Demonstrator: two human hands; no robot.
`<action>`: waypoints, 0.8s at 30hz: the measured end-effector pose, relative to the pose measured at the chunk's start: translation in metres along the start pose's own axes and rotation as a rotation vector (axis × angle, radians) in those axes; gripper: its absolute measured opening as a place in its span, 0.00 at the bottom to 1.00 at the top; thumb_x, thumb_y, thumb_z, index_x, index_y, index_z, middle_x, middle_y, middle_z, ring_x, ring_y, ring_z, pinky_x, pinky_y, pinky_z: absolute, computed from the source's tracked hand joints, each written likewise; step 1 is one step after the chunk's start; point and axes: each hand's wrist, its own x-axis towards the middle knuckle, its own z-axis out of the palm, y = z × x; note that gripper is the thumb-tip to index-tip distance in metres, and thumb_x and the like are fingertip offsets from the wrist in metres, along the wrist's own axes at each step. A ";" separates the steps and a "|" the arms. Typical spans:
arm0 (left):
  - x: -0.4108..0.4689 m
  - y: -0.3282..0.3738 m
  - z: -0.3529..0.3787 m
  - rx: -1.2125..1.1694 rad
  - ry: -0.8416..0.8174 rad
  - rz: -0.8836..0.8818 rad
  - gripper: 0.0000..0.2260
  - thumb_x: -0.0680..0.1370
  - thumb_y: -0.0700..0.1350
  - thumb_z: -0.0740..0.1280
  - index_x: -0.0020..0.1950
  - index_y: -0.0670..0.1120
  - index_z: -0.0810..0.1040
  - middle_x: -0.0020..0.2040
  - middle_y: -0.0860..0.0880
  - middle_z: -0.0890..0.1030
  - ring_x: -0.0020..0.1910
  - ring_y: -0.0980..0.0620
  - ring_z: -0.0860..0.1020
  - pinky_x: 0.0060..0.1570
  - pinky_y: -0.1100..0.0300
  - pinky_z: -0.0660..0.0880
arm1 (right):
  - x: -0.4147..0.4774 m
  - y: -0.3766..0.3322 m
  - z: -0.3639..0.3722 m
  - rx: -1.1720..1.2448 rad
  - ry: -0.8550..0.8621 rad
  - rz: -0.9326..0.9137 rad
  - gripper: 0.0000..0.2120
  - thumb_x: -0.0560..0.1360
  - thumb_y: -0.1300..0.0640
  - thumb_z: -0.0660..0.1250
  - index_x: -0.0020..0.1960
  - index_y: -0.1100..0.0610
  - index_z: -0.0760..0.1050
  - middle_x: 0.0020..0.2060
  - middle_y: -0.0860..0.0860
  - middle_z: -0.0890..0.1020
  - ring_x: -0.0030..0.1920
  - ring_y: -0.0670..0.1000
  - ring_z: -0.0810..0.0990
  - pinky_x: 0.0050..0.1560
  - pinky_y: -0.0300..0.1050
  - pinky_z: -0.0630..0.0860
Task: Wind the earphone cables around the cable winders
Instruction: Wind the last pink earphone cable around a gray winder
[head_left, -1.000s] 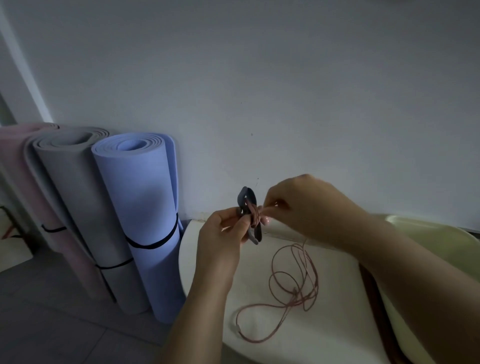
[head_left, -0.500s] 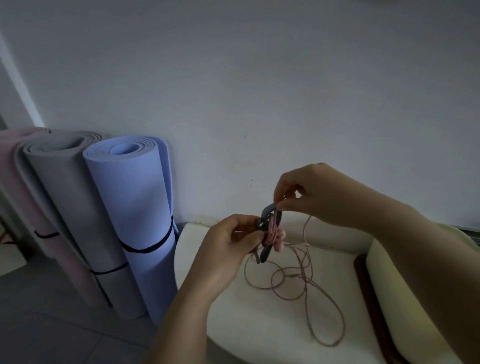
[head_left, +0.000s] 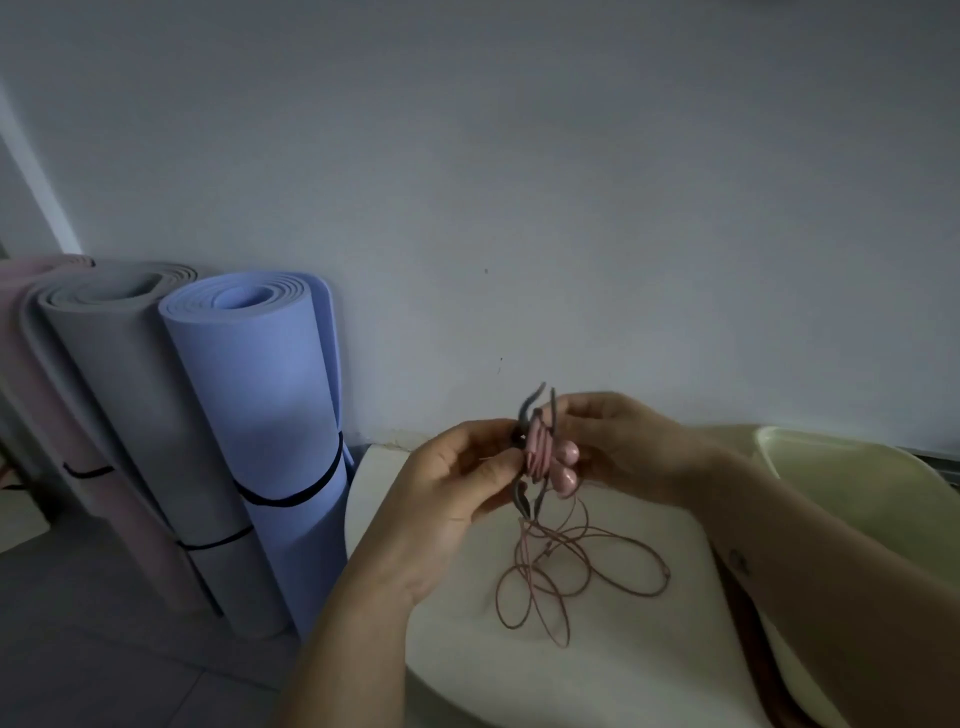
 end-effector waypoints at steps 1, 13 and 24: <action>0.001 0.000 0.001 -0.091 0.015 0.005 0.16 0.73 0.44 0.70 0.59 0.40 0.79 0.54 0.40 0.83 0.56 0.43 0.81 0.58 0.52 0.77 | 0.002 0.007 0.007 0.046 -0.004 0.016 0.06 0.73 0.58 0.63 0.41 0.60 0.75 0.29 0.50 0.75 0.31 0.47 0.69 0.37 0.41 0.70; 0.009 -0.007 -0.002 -0.312 0.411 -0.044 0.10 0.81 0.40 0.61 0.54 0.46 0.82 0.52 0.50 0.85 0.57 0.56 0.79 0.53 0.60 0.74 | -0.003 -0.003 0.043 -1.160 0.133 -0.139 0.12 0.80 0.54 0.59 0.57 0.52 0.80 0.49 0.46 0.82 0.43 0.39 0.78 0.50 0.34 0.75; 0.008 -0.008 0.005 0.081 0.415 0.046 0.04 0.77 0.36 0.67 0.50 0.43 0.78 0.40 0.52 0.86 0.40 0.60 0.83 0.37 0.66 0.78 | -0.014 -0.042 0.039 -1.341 0.218 -0.188 0.10 0.77 0.53 0.64 0.43 0.57 0.80 0.35 0.48 0.80 0.35 0.47 0.77 0.39 0.39 0.76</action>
